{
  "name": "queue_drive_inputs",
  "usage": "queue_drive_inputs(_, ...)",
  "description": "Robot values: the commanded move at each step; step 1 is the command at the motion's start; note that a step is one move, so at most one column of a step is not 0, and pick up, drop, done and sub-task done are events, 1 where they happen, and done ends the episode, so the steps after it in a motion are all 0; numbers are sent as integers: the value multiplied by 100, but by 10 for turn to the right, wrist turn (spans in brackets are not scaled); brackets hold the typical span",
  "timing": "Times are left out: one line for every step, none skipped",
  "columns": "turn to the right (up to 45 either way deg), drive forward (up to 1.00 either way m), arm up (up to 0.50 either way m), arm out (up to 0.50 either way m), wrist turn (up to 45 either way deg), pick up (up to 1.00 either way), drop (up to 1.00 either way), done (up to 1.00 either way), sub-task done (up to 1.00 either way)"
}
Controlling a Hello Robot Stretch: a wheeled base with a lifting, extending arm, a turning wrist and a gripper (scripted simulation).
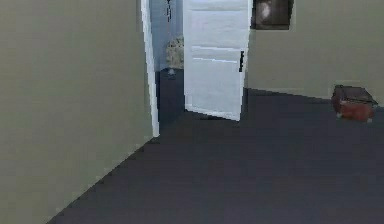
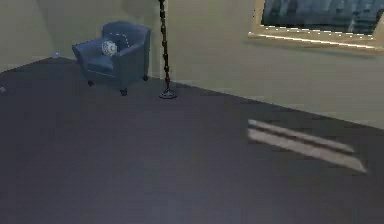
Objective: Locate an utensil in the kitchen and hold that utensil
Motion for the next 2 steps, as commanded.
queue_drive_inputs(0,100,0,0,0,0,0,0,0)
queue_drive_inputs(0,100,0,0,0,0,0,0,0)
